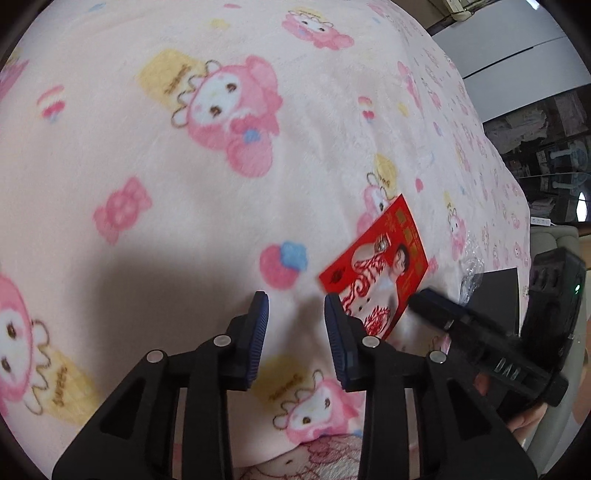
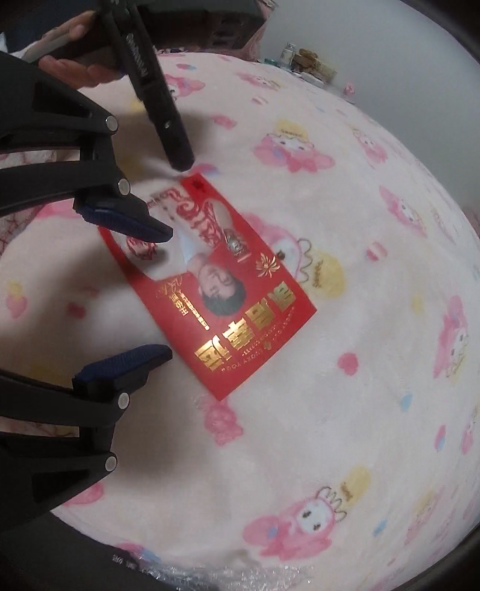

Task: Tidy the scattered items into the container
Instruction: 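Close the right tool on the second red envelope's edge, then lift the second red envelope with the right tool over the box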

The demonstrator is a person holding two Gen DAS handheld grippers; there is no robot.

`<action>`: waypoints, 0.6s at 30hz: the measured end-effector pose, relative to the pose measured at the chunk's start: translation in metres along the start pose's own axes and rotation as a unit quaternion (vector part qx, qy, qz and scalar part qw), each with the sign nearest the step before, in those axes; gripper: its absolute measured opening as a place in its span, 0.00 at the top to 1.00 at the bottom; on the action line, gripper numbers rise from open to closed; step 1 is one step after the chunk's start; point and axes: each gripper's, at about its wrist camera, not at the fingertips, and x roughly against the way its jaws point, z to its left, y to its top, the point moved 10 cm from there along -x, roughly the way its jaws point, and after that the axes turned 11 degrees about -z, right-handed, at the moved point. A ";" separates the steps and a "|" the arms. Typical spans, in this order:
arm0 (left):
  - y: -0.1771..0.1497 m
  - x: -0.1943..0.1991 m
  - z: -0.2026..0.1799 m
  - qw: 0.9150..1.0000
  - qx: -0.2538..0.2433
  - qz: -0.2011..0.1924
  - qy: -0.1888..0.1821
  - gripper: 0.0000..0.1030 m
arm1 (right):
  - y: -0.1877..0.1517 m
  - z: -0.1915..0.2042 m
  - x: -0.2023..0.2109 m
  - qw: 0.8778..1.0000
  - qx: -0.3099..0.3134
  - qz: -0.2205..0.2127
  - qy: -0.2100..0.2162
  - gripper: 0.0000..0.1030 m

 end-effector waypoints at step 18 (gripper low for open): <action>0.017 0.006 0.003 0.999 0.001 -0.033 0.019 0.62 | -0.023 0.018 0.003 0.999 0.033 0.012 0.024 0.47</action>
